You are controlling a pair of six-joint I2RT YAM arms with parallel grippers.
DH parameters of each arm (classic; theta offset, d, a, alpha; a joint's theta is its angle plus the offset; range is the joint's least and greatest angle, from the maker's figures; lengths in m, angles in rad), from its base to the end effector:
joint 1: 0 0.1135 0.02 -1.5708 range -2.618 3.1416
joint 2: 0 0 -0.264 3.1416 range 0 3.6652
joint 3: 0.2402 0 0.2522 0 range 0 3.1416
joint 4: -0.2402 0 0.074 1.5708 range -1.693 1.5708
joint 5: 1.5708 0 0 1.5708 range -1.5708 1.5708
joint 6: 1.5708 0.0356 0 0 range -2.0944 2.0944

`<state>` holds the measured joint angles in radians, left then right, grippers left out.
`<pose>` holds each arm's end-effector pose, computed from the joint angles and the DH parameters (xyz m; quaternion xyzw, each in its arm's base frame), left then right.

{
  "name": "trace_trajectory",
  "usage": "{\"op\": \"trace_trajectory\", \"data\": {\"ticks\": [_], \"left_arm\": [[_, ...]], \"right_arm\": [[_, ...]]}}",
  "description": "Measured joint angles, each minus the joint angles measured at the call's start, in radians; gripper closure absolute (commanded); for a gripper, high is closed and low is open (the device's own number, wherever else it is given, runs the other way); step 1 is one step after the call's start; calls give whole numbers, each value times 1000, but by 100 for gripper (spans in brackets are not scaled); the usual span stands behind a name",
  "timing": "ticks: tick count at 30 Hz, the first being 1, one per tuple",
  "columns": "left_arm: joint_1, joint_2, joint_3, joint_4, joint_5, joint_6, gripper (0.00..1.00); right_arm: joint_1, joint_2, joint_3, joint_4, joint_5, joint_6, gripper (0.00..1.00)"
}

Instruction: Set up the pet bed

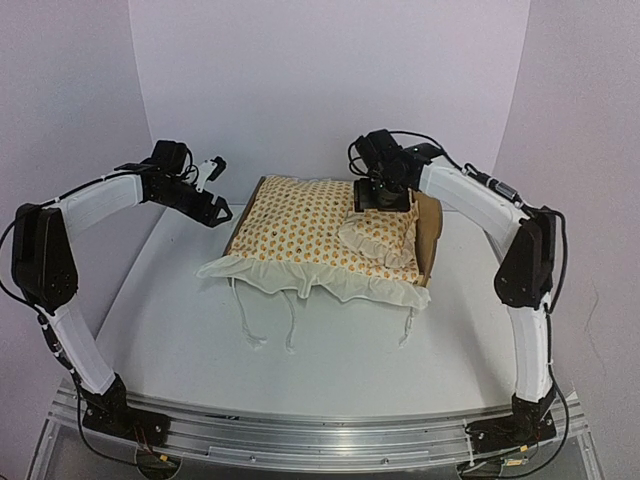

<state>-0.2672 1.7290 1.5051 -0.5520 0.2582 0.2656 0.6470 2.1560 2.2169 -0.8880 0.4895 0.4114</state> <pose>0.3749 -0.1120 0.3024 0.2888 0.8690 -0.1190 0.3838 0.3915 0.2748 0.3308 -0.0188 0.9080 -0.0169 0.4183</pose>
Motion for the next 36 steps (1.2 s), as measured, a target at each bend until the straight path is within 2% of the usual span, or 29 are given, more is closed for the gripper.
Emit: {"op": "trace_trajectory", "data": {"ticks": [5, 10, 13, 15, 21, 26, 31, 36], "left_arm": [[0, -1, 0, -9, 1, 0, 10], [0, -2, 0, -20, 1, 0, 10], [0, -2, 0, -25, 1, 1, 10], [0, -2, 0, -25, 1, 1, 10], [0, -3, 0, -25, 1, 5, 10], [0, -3, 0, -25, 1, 7, 10], [0, -3, 0, -25, 1, 8, 9], [0, -3, 0, -26, 1, 17, 9]], "right_arm": [[-73, 53, 0, -14, -54, 55, 29], [-133, 88, 0, -11, -142, 85, 60], [-138, 111, 0, -11, -181, 86, 88], [-136, 116, 0, -11, -195, 90, 100], [-136, 115, 0, -10, -180, 45, 100], [-136, 91, 7, -14, -151, -65, 100], [-137, 67, 95, -14, -131, -217, 100], [-162, 35, 115, 6, -135, -259, 100]]}}
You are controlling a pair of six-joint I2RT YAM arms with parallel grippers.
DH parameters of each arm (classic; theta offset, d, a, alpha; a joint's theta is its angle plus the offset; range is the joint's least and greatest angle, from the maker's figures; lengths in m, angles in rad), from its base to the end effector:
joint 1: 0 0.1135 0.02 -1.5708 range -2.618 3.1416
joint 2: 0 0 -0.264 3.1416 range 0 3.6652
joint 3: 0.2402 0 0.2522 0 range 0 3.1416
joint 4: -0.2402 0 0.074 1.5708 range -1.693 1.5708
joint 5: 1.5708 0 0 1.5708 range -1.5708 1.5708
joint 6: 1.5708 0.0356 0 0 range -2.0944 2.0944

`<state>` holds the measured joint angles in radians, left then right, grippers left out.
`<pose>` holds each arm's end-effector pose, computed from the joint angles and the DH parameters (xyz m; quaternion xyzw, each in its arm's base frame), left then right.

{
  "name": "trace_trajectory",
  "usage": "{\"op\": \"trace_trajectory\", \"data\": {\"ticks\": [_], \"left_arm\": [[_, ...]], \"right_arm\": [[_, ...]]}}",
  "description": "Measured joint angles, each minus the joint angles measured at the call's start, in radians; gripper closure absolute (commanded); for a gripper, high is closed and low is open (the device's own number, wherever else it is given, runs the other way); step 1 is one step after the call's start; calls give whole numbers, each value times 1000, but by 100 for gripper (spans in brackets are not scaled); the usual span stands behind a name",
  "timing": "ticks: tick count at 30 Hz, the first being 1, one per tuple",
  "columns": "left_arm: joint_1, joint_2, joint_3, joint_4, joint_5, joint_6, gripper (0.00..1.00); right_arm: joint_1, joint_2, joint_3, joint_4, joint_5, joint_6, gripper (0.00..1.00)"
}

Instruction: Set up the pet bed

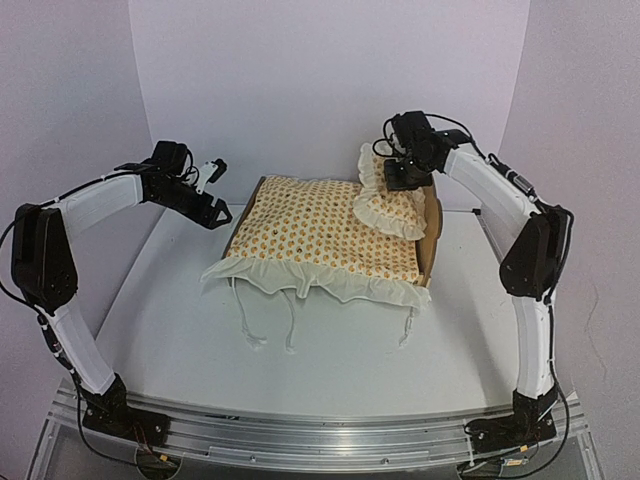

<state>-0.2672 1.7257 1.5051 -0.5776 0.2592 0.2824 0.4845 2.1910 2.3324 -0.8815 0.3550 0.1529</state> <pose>0.3724 -0.1114 0.3016 0.2961 0.8709 -0.1169 0.3745 0.4365 0.2158 0.3498 -0.0784 0.9000 -0.0290 0.4278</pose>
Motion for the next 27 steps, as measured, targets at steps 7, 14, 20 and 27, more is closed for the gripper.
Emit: {"op": "trace_trajectory", "data": {"ticks": [7, 14, 20, 27], "left_arm": [[0, -13, 0, -2, 0, 9, 9], [0, -36, 0, -9, 0, 10, 9], [0, -45, 0, -17, 0, 10, 8], [44, -114, -4, -51, 3, 10, 4]], "right_arm": [[-38, 31, 2, 5, -35, -27, 94], [-38, 66, -11, -1, -46, -31, 48], [-36, 66, -2, 0, -73, -22, 18], [-33, -51, 13, -4, -187, -34, 12]]}}
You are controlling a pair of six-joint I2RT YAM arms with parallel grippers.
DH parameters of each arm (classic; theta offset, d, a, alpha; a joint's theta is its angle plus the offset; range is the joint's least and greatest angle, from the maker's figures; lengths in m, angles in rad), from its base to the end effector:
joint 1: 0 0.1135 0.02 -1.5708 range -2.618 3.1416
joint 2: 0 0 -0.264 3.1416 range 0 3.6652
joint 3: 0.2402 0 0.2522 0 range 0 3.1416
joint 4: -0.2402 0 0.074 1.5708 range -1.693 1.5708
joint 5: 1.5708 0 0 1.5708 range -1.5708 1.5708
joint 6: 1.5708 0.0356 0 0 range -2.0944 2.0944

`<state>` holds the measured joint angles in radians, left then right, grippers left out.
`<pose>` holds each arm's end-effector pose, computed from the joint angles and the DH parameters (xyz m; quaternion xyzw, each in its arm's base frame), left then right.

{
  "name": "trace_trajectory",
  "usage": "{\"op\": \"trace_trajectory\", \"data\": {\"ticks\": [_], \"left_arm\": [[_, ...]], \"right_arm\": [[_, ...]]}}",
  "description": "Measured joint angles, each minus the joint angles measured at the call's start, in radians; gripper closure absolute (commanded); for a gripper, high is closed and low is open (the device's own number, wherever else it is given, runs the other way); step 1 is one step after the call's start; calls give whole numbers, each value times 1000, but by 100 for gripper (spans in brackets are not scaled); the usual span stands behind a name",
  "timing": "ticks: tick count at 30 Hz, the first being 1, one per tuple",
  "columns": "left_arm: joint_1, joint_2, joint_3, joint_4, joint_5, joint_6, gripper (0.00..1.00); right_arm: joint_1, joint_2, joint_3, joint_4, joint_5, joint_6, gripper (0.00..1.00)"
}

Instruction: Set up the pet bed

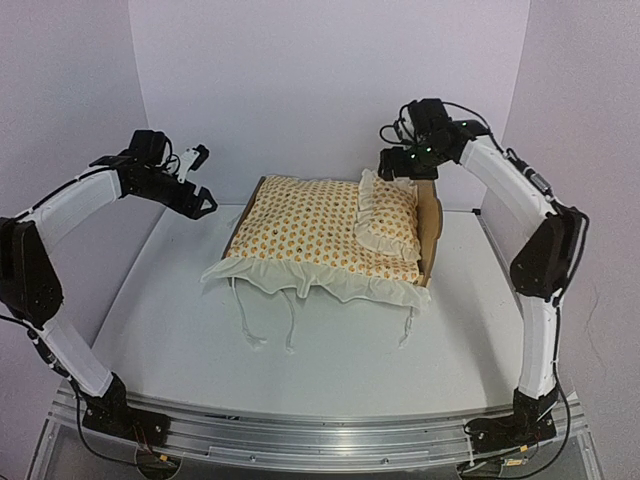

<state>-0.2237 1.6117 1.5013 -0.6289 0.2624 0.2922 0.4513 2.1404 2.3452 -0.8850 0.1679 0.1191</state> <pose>0.3499 -0.0891 0.3369 0.2825 0.8635 -0.1059 0.4043 0.4299 0.2017 0.3758 -0.1131 0.8929 0.0481 0.4332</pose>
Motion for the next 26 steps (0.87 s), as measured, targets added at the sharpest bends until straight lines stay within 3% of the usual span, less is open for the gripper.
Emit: {"op": "trace_trajectory", "data": {"ticks": [5, 8, 16, 19, 22, 26], "left_arm": [[49, -203, -94, 5, 0, 4, 0], [56, -348, -190, 37, 6, -22, 0], [183, -486, -609, 263, 5, -276, 0], [201, -497, -777, 335, -83, -376, 0], [218, -521, -893, 377, -181, -426, 0], [250, -564, -975, 434, -262, -432, 1]], "right_arm": [[-2, -299, -97, 31, -70, -18, 3], [-44, -542, -268, 72, -60, -26, 2], [-432, -1033, -1134, 260, -34, -44, 2], [-468, -1124, -1484, 362, -27, -45, 2], [-475, -1254, -1733, 451, -14, -37, 2], [-475, -1473, -1927, 585, -16, -35, 2]]}}
